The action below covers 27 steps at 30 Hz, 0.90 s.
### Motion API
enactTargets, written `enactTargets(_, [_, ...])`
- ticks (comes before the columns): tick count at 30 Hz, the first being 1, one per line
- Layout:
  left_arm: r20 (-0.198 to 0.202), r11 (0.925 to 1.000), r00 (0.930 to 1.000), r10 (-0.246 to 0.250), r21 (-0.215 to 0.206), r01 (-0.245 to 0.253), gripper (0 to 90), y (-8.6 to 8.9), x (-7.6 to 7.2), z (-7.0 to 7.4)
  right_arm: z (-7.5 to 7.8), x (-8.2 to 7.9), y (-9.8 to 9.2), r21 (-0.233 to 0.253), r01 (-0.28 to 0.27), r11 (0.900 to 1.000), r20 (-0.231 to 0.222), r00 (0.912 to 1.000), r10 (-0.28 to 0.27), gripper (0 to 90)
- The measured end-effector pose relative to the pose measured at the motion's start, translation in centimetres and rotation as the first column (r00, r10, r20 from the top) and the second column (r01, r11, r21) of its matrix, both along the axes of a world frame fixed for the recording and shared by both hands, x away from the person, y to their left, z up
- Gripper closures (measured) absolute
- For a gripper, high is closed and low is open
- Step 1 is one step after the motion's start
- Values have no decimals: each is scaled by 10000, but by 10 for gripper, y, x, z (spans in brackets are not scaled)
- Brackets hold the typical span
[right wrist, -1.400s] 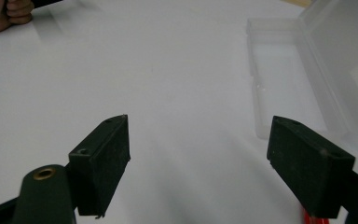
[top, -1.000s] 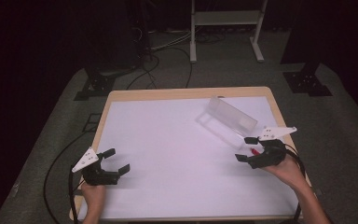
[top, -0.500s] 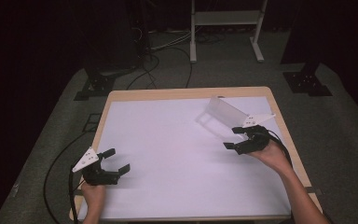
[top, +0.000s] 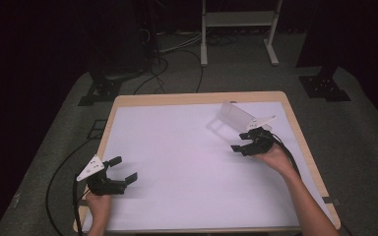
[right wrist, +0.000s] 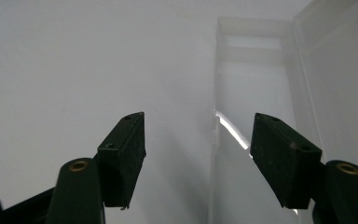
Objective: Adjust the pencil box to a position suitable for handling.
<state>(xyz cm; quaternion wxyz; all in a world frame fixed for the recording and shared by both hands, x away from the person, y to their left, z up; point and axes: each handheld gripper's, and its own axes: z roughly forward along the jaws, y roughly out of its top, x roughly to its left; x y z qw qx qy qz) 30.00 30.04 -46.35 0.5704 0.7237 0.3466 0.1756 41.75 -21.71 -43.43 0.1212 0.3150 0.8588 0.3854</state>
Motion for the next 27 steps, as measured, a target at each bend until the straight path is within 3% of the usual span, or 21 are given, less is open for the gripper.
enactTargets(4, [17, 10000, 10000, -6, -13, 6, 0, 0, 0, 0, -6, 8, 3, -212, 137, 9997, -63, 9999, -139, 377])
enactTargets(11, [22, 10000, 10000, -8, -39, 8, 0, 0, 0, 0, -18, 16, 10, -607, 318, 9976, -183, 9993, -330, 514])
enactTargets(27, [30, 10000, 10000, 3, -67, -3, 0, 0, 0, 0, -29, 21, 11, -851, 437, 9954, -288, 9985, -463, 754])
